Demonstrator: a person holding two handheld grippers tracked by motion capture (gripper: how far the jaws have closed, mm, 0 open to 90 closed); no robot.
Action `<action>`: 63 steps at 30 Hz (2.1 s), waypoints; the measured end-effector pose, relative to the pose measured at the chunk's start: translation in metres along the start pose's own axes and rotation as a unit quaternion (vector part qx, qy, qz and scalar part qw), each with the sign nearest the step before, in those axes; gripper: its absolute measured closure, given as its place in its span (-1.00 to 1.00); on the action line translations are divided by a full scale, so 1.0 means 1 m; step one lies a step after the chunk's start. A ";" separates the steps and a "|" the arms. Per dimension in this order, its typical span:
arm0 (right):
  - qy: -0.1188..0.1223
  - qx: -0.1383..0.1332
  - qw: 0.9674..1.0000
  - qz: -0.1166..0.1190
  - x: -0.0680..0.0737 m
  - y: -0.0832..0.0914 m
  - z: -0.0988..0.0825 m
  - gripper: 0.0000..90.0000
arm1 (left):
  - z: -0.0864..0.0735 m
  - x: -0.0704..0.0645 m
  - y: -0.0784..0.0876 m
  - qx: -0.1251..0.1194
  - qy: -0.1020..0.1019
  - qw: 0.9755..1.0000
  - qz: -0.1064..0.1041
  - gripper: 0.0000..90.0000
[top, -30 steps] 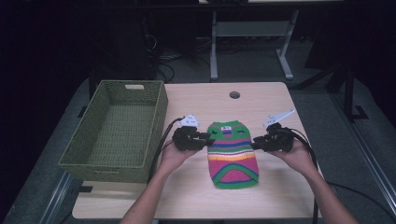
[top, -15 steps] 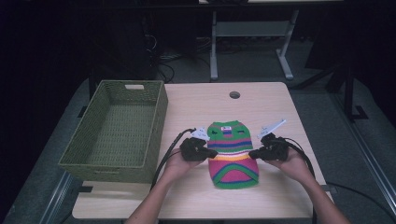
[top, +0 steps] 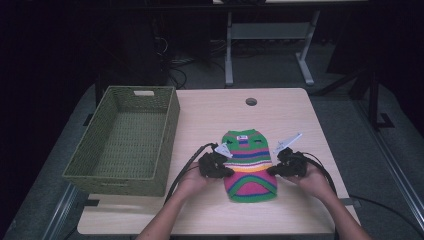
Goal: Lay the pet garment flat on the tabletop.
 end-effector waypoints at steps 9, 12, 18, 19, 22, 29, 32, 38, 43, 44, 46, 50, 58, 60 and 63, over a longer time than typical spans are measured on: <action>0.002 -0.005 1.000 0.005 0.004 -0.004 0.004 1.00 | -0.003 0.007 0.005 -0.002 0.013 1.000 0.012 1.00; 0.004 -0.005 1.000 0.005 0.005 -0.005 0.006 1.00 | -0.004 0.009 0.007 -0.002 0.015 1.000 0.014 1.00; 0.005 -0.007 1.000 0.005 0.005 -0.008 0.010 1.00 | -0.006 0.013 0.009 -0.002 0.017 1.000 0.017 1.00; 0.003 -0.007 1.000 0.007 0.005 -0.008 0.010 1.00 | -0.006 0.013 0.009 -0.002 0.017 1.000 0.017 1.00; 0.004 -0.009 1.000 0.007 0.005 -0.009 0.011 1.00 | -0.007 0.014 0.010 -0.005 0.022 1.000 0.017 1.00; 0.003 -0.014 1.000 0.011 0.004 -0.009 0.011 0.95 | -0.007 0.014 0.012 -0.008 0.019 1.000 0.022 1.00; -0.002 -0.024 1.000 0.012 0.004 -0.006 0.012 0.92 | -0.007 0.013 0.016 -0.019 0.014 0.999 0.028 1.00; -0.018 -0.033 0.999 0.009 0.001 0.000 0.013 0.68 | -0.005 0.013 0.025 -0.043 0.028 0.998 0.029 0.79; -0.031 -0.043 0.999 0.002 -0.004 0.005 0.012 0.46 | -0.006 0.013 0.031 -0.057 0.041 0.997 0.034 0.50; -0.034 -0.045 0.998 0.003 -0.004 0.007 0.012 0.45 | -0.006 0.013 0.034 -0.059 0.037 0.997 0.035 0.49; -0.035 -0.048 0.998 0.001 -0.004 0.010 0.011 0.37 | -0.005 0.012 0.036 -0.067 0.040 0.996 0.040 0.38; -0.039 -0.051 0.998 -0.006 -0.007 0.014 0.008 0.23 | -0.008 0.011 0.039 -0.076 0.045 0.995 0.049 0.18; -0.055 -0.060 0.997 -0.005 -0.012 0.023 0.003 0.00 | -0.016 0.007 0.044 -0.085 0.055 0.993 0.058 -0.08; -0.059 -0.066 0.996 -0.007 -0.013 0.025 0.000 -0.01 | -0.017 0.005 0.046 -0.087 0.053 0.993 0.058 -0.11; -0.066 -0.068 0.995 -0.012 -0.015 0.027 -0.005 -0.07 | -0.019 0.004 0.048 -0.085 0.052 0.993 0.063 -0.18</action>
Point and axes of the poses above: each handheld gripper's, and its own axes: y roughly backward along the jaws, z roughly out of its top, x roughly to its left, the point moved 5 cm from there along -y, roughly forward along the jaws, and after that the axes turned 9 degrees about -z, right-handed, at the moved point
